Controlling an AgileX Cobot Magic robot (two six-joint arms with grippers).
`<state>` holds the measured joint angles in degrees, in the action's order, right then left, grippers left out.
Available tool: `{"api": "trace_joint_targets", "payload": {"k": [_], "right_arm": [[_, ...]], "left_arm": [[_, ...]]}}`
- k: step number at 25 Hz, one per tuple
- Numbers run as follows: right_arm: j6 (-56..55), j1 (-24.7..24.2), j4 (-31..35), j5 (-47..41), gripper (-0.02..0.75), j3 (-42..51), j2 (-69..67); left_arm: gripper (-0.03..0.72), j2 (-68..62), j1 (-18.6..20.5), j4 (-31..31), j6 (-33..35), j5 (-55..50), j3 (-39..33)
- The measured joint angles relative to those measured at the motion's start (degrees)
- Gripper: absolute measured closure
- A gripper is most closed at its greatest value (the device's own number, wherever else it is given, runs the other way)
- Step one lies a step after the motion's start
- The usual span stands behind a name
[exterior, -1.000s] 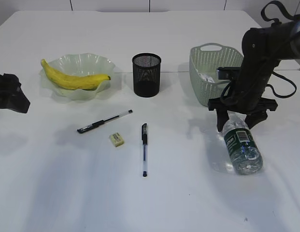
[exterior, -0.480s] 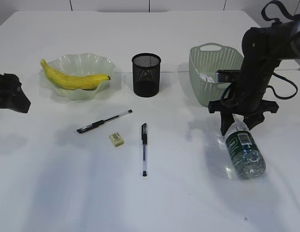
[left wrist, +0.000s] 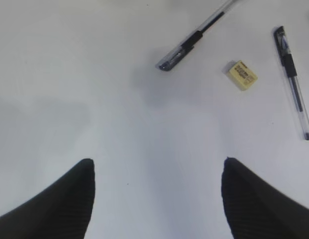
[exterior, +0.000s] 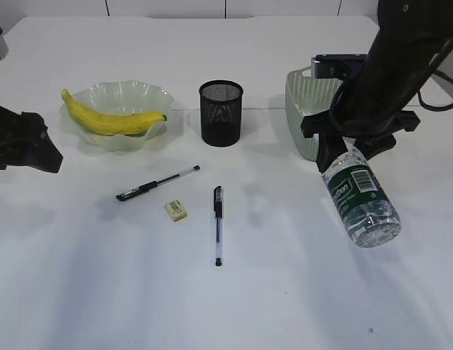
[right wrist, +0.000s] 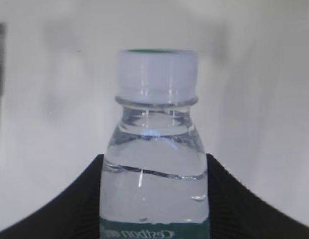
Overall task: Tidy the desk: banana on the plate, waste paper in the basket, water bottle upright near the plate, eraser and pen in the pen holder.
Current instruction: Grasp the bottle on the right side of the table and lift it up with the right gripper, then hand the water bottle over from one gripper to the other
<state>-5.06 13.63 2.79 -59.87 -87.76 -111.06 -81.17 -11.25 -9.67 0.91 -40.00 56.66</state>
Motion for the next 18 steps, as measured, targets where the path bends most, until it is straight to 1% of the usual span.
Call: {"api": "trace_joint_targets", "payload": {"k": [5, 9, 11, 13, 16, 18], "right_arm": [[0.11, 6.82, 0.59, 3.7, 0.362, 7.22, 9.01], [0.21, 11.86, 1.38, 6.26, 0.362, 11.54, 15.62], [0.42, 13.11, 2.36, 6.94, 0.362, 12.31, 18.3], [1.95, 13.33, 4.07, 7.77, 0.362, 12.53, 20.51], [5.06, 13.33, 7.23, 8.46, 0.362, 12.57, 23.73], [7.82, 13.33, 10.44, 8.74, 0.362, 12.57, 25.9]], "left_arm": [[0.129, 0.0, -4.62, -0.28, 0.1, 0.75, 0.0], [0.134, 0.0, -7.35, -1.56, 0.1, 1.45, 0.0], [0.135, 0.0, -8.41, -1.81, 0.1, 1.46, 0.0], [0.136, 0.0, -9.4, -2.02, 0.1, 1.46, 0.0], [0.14, 0.0, -11.37, -2.02, 0.1, 1.68, 0.0], [0.148, 0.0, -12.37, -2.02, 0.1, 2.96, -0.04]]}}
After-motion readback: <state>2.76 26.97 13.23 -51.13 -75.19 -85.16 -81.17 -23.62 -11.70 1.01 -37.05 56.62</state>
